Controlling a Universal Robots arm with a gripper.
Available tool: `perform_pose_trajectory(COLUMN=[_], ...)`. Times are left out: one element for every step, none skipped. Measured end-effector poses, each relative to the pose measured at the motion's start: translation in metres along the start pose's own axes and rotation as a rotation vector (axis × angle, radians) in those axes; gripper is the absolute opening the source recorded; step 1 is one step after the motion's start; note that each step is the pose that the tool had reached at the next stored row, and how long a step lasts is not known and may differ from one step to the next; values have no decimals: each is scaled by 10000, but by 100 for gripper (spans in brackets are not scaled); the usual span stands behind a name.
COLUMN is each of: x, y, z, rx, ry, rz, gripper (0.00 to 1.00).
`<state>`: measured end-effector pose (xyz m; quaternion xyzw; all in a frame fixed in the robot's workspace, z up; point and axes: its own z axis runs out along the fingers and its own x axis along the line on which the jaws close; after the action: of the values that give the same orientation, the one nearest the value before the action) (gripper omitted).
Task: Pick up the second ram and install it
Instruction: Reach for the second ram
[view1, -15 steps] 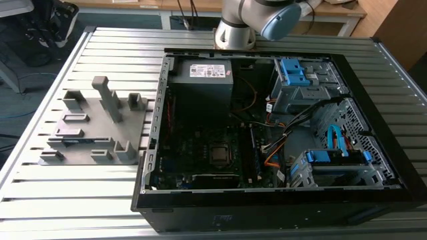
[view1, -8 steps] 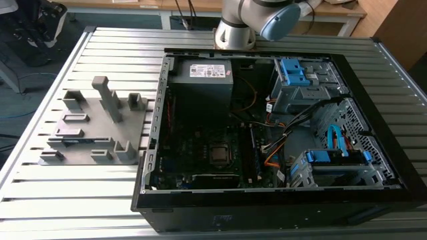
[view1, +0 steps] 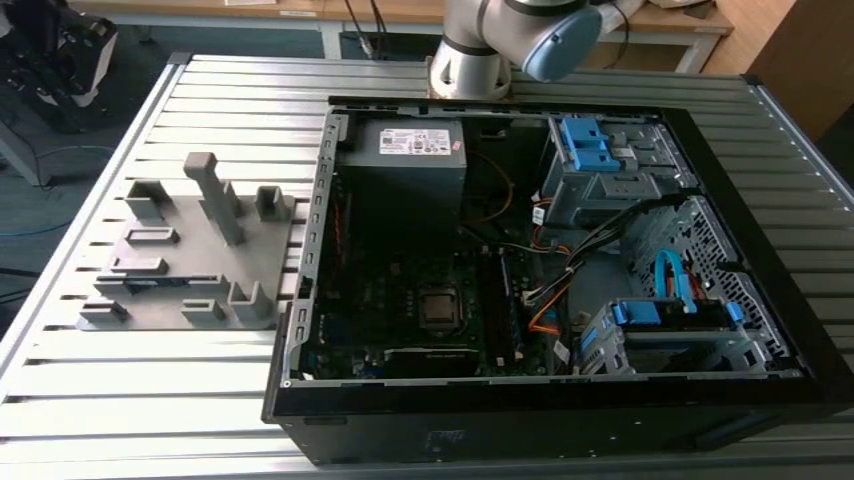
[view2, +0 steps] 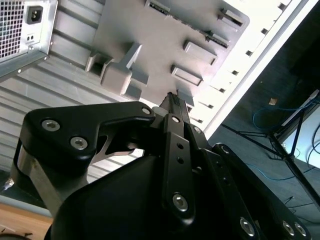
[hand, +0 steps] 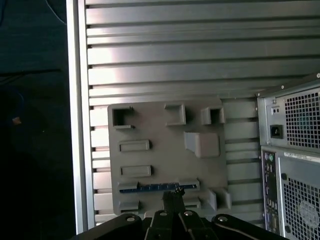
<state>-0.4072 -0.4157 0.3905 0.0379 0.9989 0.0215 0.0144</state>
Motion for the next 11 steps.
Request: perform_pose_trajectory(x=[0, -2, -3, -5, -6, -6, -5, -5, -5, -4, -4], y=[-30, -57, -80, -97, -110, -116, -123, -128, -133, -137, -139], z=[0, 1, 3, 11, 23, 36, 51, 68, 87, 104, 122], rx=[0, 0, 1, -1, -2, -2, 0, 1, 0, 0, 1], ry=[1, 0, 1, -1, -2, -1, 1, 1, 0, 0, 0], rz=[-1, -2, -1, -1, -2, -1, -1, -1, 0, 0, 1], gripper=[10, 10, 10, 10, 10, 10, 10, 10, 10, 10, 10])
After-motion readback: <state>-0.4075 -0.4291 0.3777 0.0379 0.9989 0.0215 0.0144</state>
